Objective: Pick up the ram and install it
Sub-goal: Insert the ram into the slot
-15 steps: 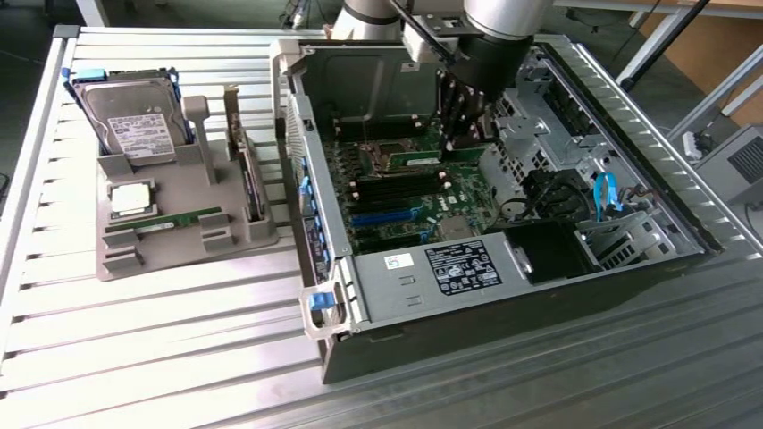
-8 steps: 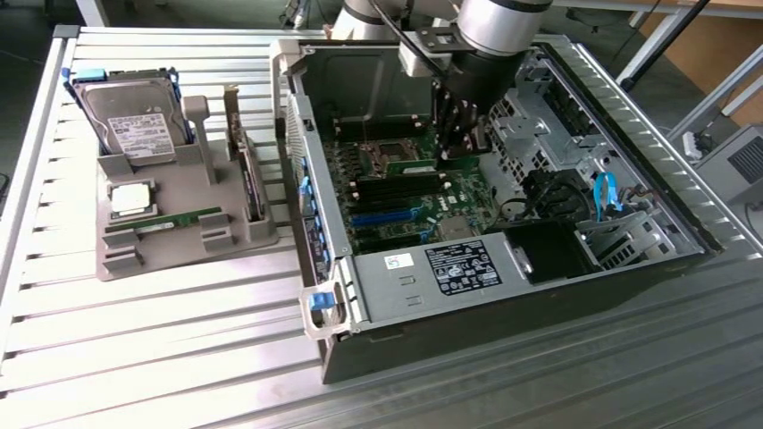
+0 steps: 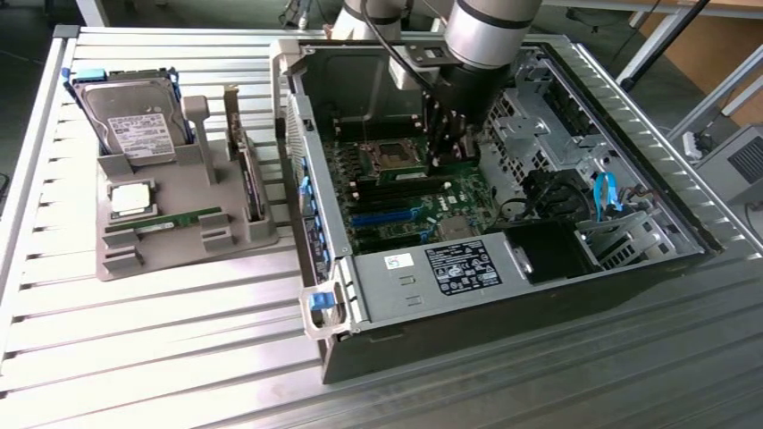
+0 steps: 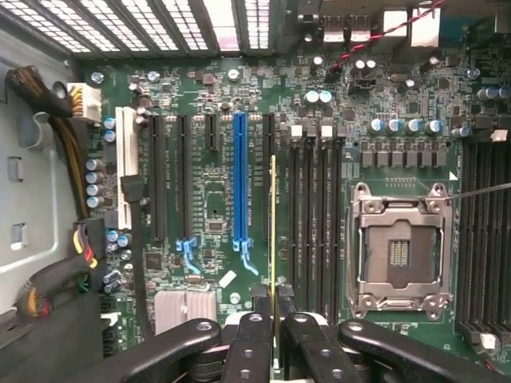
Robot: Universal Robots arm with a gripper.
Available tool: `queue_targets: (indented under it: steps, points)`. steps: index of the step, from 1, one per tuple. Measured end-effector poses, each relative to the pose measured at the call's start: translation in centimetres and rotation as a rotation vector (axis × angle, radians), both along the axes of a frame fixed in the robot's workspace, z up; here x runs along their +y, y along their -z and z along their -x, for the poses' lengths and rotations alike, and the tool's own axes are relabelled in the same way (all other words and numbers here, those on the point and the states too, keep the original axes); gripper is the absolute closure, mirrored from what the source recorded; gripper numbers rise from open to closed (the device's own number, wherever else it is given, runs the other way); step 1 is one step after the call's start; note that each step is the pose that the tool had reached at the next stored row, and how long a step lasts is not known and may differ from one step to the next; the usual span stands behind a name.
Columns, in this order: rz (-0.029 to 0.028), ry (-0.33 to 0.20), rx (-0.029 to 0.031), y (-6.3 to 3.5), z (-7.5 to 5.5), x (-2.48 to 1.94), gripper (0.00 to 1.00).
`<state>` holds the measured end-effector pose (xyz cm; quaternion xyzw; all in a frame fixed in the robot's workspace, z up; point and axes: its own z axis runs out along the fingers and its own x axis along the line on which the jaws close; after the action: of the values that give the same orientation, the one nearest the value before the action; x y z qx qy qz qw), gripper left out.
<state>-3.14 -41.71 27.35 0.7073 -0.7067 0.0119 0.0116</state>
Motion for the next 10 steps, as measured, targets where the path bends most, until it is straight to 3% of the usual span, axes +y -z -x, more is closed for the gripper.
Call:
queue_targets:
  steps: [2, 8, 10]
  points:
    - [0.0006, -0.002, 0.0000, 0.30, 0.0, 0.55, 0.88]
    - [0.0008, -0.002, 0.0000, 1.12, 0.8, 0.70, 0.88]
    - [0.0007, -0.002, 0.0000, 1.40, 0.9, 1.17, 0.88]
